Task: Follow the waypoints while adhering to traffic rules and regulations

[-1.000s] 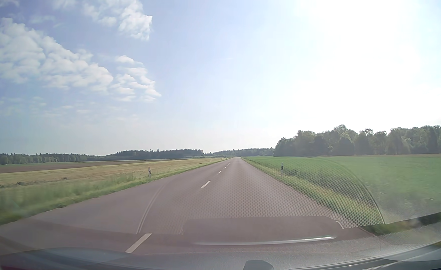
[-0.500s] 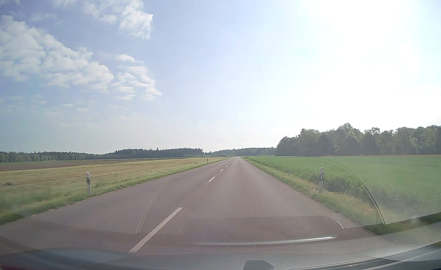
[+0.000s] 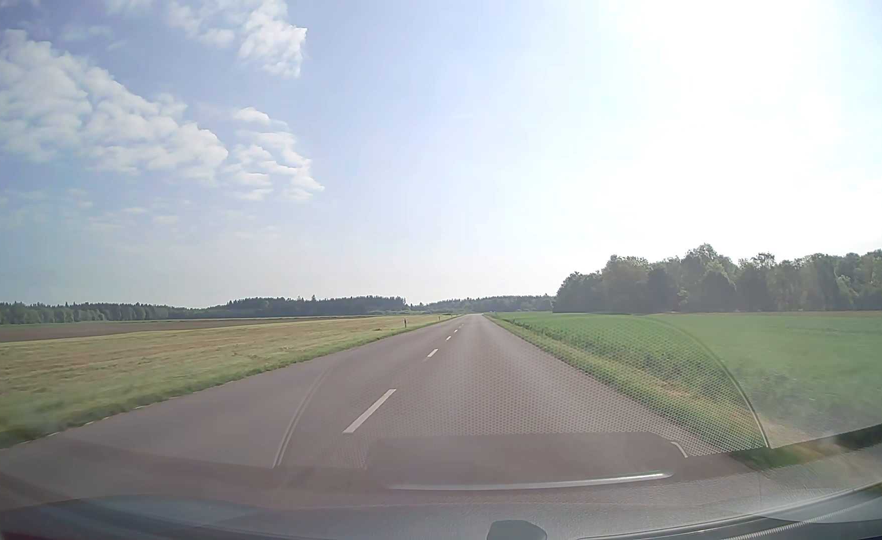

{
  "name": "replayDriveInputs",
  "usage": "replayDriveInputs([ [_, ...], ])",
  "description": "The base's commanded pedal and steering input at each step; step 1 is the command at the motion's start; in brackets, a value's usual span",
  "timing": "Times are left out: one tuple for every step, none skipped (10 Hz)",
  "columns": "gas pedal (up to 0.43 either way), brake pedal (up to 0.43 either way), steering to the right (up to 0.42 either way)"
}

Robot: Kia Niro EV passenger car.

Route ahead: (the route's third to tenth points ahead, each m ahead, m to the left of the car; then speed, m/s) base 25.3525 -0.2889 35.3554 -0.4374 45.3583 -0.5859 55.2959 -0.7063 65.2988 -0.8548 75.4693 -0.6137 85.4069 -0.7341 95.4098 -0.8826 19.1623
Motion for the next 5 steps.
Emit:
replayDriveInputs([
  [0.220, 0.000, -0.001],
  [0.220, 0.000, -0.001],
  [0.220, 0.000, -0.001],
  [0.220, 0.000, -0.001],
  [0.220, 0.000, -0.001],
])
